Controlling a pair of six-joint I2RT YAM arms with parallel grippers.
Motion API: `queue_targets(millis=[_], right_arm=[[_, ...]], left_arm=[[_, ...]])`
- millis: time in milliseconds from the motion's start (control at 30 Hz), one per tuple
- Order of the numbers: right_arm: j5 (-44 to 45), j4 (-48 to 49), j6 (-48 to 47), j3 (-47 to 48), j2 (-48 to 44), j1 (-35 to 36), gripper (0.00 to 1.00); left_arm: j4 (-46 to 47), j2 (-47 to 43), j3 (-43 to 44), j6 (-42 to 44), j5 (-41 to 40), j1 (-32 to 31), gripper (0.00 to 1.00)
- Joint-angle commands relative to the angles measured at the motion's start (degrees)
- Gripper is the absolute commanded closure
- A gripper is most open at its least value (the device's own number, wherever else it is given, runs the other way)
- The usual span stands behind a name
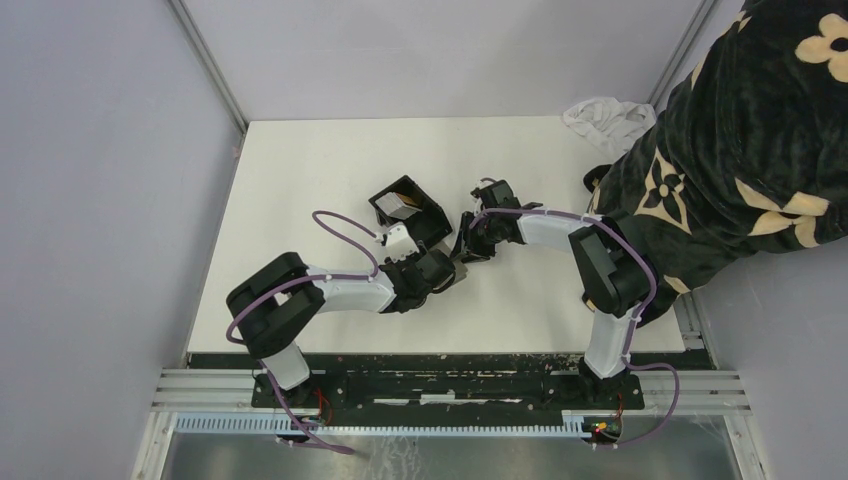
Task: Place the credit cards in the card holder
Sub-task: Close the card holder at the center of the board.
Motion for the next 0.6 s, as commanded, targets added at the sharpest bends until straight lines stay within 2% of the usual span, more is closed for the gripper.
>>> queue_targets(millis=[0,567], right_arm=[[3.3,-2.8,-1.6,2.0,2.4,1.4,0.60],[2.9,-3.7,-1.0,4.9,2.7,3.1,0.58]], left_arm=[[-2.9,3.5,-0.8,1.8,4.7,0.3,0.45],[-3.3,4.6,-1.3,1.9,5.9,0.2,0.47]])
